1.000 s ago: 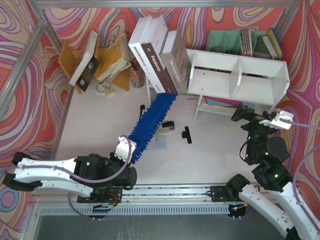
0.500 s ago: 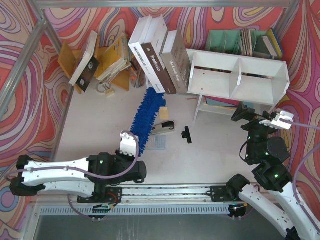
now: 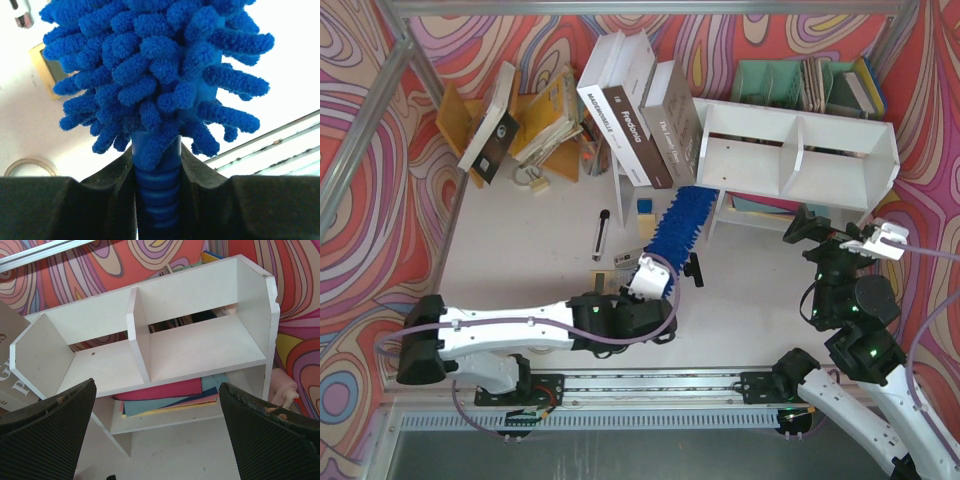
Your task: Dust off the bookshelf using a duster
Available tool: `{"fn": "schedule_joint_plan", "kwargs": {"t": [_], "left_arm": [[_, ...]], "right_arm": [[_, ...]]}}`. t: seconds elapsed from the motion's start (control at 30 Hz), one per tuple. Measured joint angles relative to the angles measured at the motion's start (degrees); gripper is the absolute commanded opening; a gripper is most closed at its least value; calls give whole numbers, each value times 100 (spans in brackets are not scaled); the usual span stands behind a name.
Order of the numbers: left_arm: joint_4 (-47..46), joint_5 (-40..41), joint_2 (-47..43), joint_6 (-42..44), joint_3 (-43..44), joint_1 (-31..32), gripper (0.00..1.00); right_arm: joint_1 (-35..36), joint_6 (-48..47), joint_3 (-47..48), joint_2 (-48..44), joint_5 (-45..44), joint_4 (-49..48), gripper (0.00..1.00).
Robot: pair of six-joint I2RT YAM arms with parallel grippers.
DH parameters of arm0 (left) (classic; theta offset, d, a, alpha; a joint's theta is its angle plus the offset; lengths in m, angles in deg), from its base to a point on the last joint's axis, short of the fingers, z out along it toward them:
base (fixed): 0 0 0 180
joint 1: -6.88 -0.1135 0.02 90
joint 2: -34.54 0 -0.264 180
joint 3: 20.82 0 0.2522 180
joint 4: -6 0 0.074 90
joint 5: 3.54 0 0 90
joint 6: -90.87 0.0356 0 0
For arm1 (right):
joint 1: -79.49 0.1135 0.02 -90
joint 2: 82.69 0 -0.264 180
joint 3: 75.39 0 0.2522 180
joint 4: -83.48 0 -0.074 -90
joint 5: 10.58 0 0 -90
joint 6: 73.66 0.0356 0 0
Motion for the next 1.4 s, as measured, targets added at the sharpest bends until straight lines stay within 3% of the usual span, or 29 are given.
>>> {"fn": "schedule_joint_plan", "kwargs": {"t": [0.23, 0.47, 0.67, 0.87, 1.07, 1.2, 1.4], "left_arm": [[-345, -44, 581, 166, 402, -114, 0], [-361, 114, 479, 177, 361, -114, 0], [-96, 304, -516, 105, -166, -37, 0], [750, 529, -1738, -389, -732, -44, 0], [1530, 721, -2400, -968, -992, -79, 0], [1497, 704, -2354, -997, -1073, -79, 0], [1086, 658, -1589, -1099, -1126, -197, 0]], "right_arm": [[0, 0, 0, -122, 2, 4, 99], [0, 0, 0, -107, 15, 4, 99], [0, 0, 0, -105, 26, 4, 99], [0, 4, 0, -70, 52, 4, 99], [0, 17, 0, -59, 66, 7, 99], [0, 17, 0, -57, 68, 7, 99], [0, 20, 0, -57, 68, 9, 99]]}}
